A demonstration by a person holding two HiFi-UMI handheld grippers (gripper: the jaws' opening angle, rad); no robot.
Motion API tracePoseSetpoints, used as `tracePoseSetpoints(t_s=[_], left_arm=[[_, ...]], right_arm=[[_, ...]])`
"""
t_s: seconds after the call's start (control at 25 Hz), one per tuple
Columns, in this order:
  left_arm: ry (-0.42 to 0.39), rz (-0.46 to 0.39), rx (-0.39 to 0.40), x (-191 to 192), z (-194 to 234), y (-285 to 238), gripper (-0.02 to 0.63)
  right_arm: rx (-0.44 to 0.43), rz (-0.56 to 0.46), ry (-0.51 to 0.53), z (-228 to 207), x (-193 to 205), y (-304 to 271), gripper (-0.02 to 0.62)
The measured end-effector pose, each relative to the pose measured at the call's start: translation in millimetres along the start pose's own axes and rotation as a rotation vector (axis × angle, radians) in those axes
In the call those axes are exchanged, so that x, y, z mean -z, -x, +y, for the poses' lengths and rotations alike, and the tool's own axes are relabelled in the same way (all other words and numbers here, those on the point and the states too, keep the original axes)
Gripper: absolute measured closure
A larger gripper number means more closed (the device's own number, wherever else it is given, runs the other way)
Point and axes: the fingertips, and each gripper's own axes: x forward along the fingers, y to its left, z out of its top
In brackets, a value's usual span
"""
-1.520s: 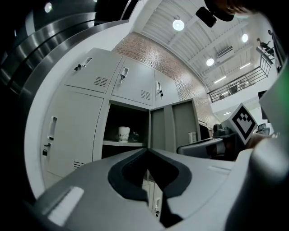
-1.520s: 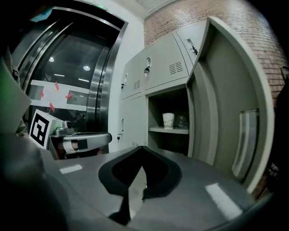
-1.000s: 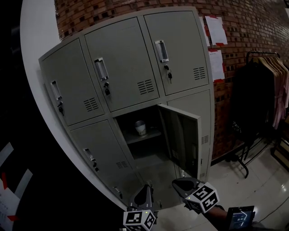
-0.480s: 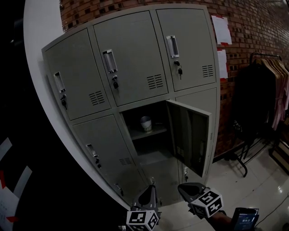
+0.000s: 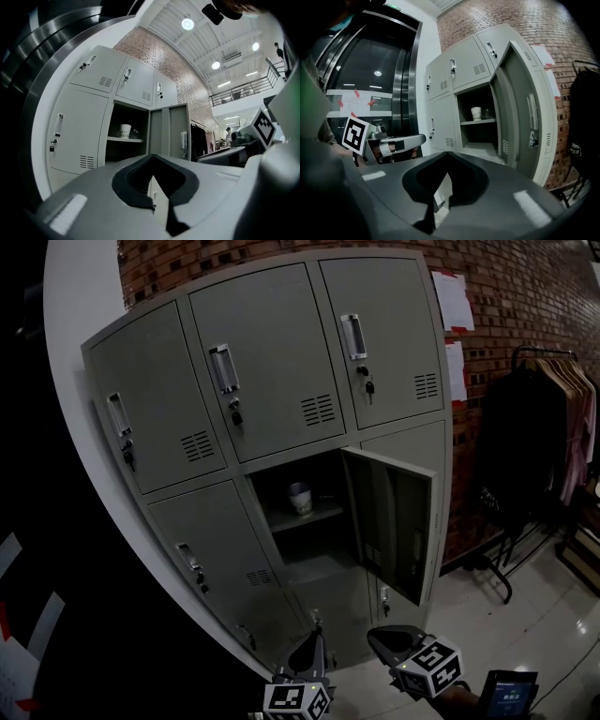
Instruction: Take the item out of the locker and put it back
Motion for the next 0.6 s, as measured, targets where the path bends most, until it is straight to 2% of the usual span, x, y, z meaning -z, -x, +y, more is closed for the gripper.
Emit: tracePoseSetpoints(t_s=[0.6], left_arm=[[-0.002, -0.019, 0.038, -5.8, -10.2, -4.0, 0.611]], right_arm=[[0.039, -0.003, -0.019, -4.2, 9.6, 6.5, 0.593]])
